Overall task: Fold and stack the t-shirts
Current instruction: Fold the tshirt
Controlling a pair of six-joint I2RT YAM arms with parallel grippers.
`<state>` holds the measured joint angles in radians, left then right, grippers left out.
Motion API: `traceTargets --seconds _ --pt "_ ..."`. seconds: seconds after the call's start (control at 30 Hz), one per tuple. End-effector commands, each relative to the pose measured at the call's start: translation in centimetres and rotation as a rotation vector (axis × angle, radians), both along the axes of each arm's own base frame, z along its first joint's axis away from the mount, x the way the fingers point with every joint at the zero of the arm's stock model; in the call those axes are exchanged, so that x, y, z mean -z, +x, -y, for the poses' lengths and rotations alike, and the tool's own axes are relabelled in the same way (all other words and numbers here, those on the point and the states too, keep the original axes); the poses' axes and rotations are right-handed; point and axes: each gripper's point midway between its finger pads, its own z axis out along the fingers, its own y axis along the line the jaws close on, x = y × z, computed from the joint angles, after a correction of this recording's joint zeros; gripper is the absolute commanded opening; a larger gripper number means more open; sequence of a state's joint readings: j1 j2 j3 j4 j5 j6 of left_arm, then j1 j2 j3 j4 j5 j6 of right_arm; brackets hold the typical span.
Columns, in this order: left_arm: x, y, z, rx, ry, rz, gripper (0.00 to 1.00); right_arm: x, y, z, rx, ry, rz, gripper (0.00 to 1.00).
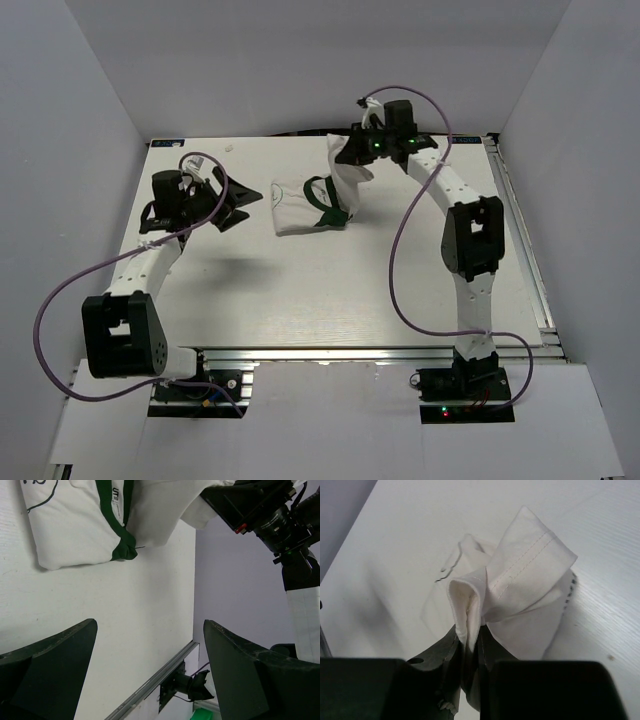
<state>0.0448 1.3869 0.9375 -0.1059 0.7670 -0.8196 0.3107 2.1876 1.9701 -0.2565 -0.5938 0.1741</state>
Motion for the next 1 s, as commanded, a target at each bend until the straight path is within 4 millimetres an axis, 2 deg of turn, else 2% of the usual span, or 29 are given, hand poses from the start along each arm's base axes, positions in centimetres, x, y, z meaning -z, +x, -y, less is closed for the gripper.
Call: traceTargets --seconds 0.0,0.13,0.4,0.6,0.8,0.97 --pt "-1.9 -0.8 -0.3 -0.001 0.016 0.070 0.98 -3.1 -1.4 -3.4 -0.018 0.033 0.011 0.00" --pt "-2.0 -1.5 -0.4 -0.005 0.014 0.073 0.98 -3.2 -2.8 -6.3 -0.044 0.029 0.004 0.00" --pt "-1.6 -2.3 -0.4 -0.012 0.006 0.068 0.98 -1.3 -4.6 -8.8 -0.074 0.000 -0.056 0.00" --pt "-1.4 -2.4 -0.3 -0.008 0.000 0.062 0.98 1.5 -4.2 -9.9 -0.046 -0.044 -0.068 0.00" --pt "-1.3 -2.7 -0.3 -0.009 0.002 0.053 0.98 3.3 -3.0 -9.7 0.015 -0.072 -0.080 0.00" --pt "-0.9 -3.1 -0.3 -0.015 0.003 0.042 0.98 4.4 -3.3 -11.3 0.021 -0.063 -0.099 0.00"
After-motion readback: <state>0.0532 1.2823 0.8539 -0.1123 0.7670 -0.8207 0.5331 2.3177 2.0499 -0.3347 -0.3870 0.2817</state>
